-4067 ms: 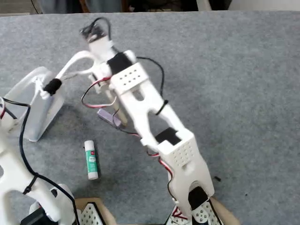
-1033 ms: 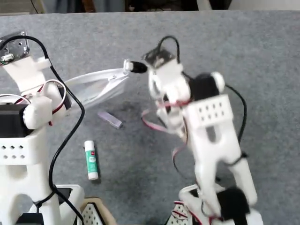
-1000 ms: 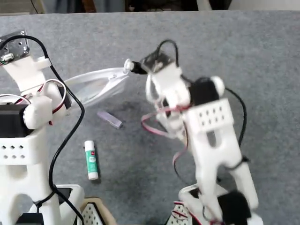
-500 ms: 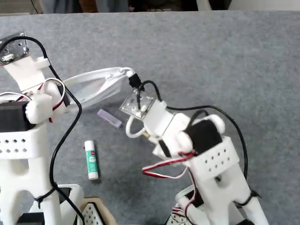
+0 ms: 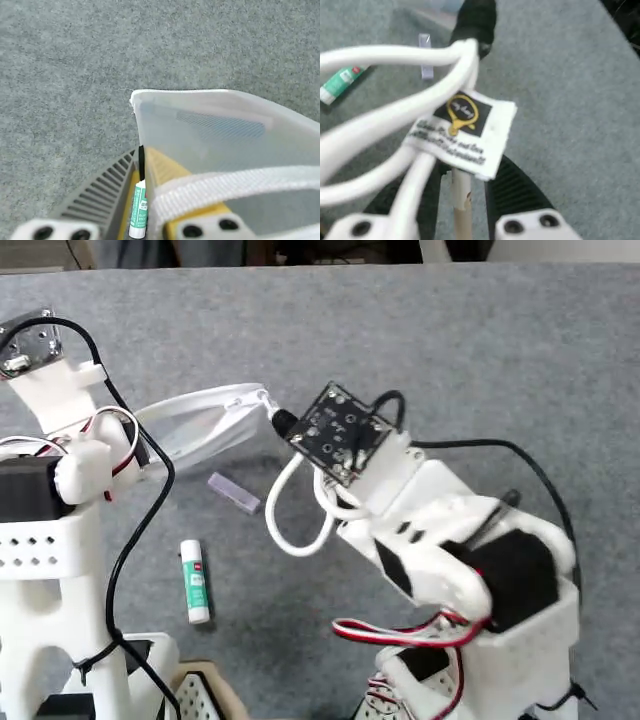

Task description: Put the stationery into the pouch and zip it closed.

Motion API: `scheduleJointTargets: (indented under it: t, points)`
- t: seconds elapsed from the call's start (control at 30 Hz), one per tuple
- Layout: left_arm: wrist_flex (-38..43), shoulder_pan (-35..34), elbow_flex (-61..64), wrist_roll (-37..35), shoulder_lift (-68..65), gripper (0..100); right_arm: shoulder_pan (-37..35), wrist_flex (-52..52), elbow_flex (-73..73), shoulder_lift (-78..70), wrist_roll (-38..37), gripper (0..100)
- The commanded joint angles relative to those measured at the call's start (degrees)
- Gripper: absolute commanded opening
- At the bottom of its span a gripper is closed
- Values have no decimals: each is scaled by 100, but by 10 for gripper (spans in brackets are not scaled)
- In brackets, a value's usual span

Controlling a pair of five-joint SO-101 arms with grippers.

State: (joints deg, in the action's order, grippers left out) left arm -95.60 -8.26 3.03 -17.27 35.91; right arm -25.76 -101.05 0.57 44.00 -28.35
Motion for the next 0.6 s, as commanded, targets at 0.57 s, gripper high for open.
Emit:
scheduleJointTargets:
  t: [0.57]
  points:
    - [141,-57,-31,-53,26,28,1301,-18,-2193,119,26,12]
